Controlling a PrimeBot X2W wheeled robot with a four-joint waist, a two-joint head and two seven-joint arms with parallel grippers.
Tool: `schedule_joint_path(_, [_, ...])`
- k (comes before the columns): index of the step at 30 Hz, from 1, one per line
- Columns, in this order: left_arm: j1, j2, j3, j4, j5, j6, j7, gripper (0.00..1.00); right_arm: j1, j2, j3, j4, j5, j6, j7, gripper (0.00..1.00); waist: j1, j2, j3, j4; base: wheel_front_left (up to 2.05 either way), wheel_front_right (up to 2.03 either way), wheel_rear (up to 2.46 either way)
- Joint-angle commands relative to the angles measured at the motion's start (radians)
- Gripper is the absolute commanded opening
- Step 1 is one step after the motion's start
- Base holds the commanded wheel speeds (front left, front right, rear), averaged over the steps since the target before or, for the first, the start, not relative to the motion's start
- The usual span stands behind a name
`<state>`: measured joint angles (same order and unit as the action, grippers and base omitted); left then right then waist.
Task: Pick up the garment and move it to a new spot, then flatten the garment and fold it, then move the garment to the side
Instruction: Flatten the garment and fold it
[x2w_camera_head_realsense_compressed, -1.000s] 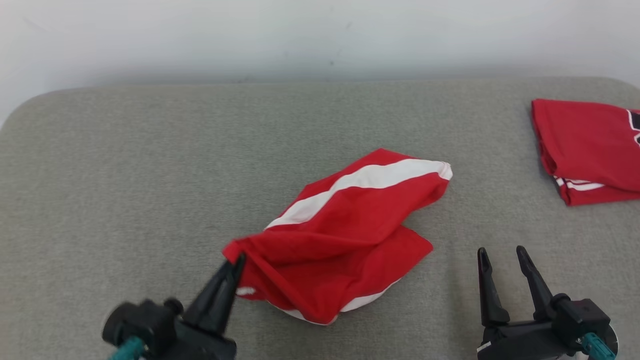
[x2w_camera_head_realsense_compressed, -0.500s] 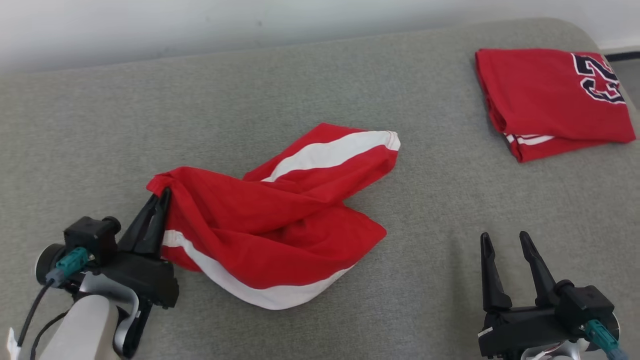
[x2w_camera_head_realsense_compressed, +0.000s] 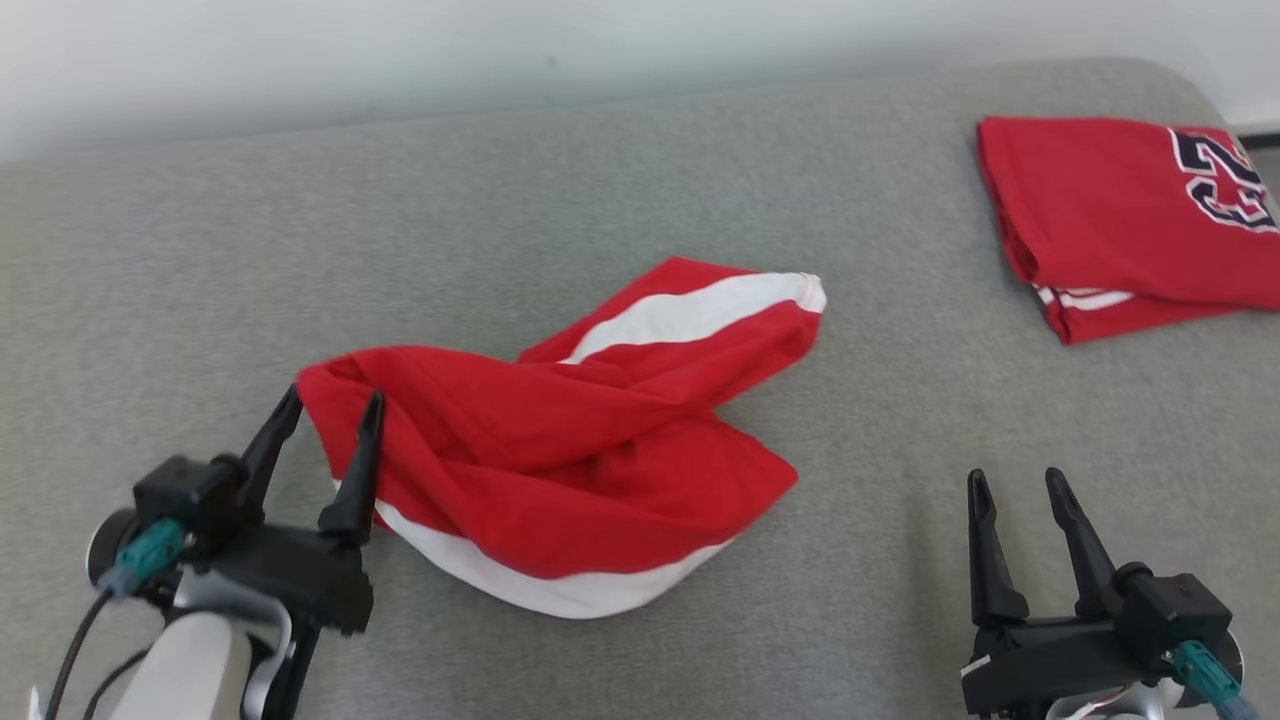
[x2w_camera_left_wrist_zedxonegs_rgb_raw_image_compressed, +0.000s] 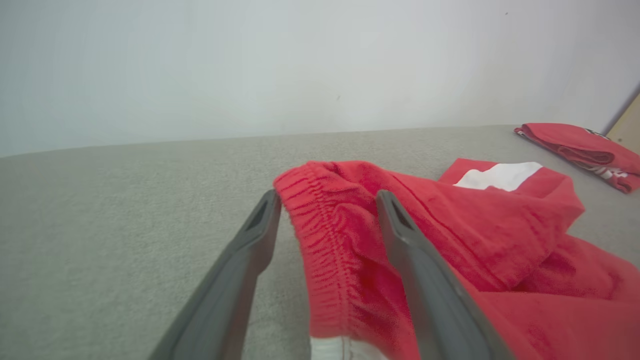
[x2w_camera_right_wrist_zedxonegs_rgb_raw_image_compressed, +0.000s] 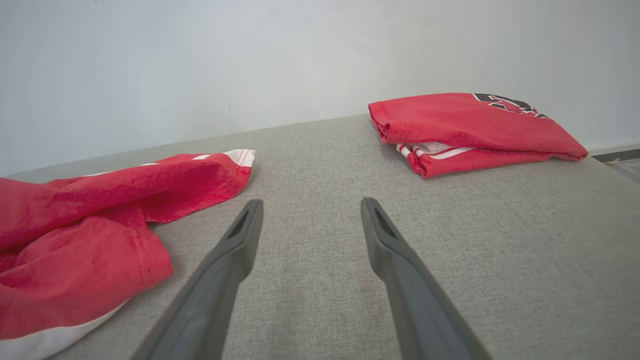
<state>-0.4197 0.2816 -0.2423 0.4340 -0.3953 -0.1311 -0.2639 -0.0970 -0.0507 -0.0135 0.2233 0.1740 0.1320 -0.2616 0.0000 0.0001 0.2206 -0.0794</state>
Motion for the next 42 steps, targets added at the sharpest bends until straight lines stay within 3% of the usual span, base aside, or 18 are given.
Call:
schedule_joint_path(1, [0.029,0.0,0.01,-0.017,0.016,0.001,0.0,1.0,0.013,0.0,-0.001,0.001,-0.005,-0.003,-0.004,1.0,0.0,-0.0001,-0.041,0.046,0.0,0.0,0.0])
schedule_joint_path(10, [0.201,-0.005,0.097,-0.147,0.047,0.001,0.0,1.0,0.042,0.0,0.001,0.001,-0.004,-0.003,-0.004,1.0,0.0,-0.0001,-0.101,0.125,0.0,0.0,0.0])
schedule_joint_path(22, [0.43,-0.115,0.288,-0.386,0.149,0.001,0.0,1.0,0.084,0.0,0.007,-0.001,-0.005,-0.003,-0.004,1.0,0.0,-0.0001,-0.152,0.154,0.0,0.0,0.0])
schedule_joint_path(34, [0.449,-0.126,0.245,-0.385,0.155,0.001,0.0,1.0,0.082,-0.029,0.067,0.013,-0.024,-0.003,0.021,1.0,0.0,-0.0001,-0.17,0.166,0.0,0.0,0.0])
schedule_joint_path(42, [0.4,-0.126,0.184,-0.374,0.137,0.001,0.0,1.0,-0.049,-0.073,0.133,0.144,-0.015,-0.003,0.066,1.0,0.0,-0.0001,-0.133,0.21,0.0,0.0,0.0])
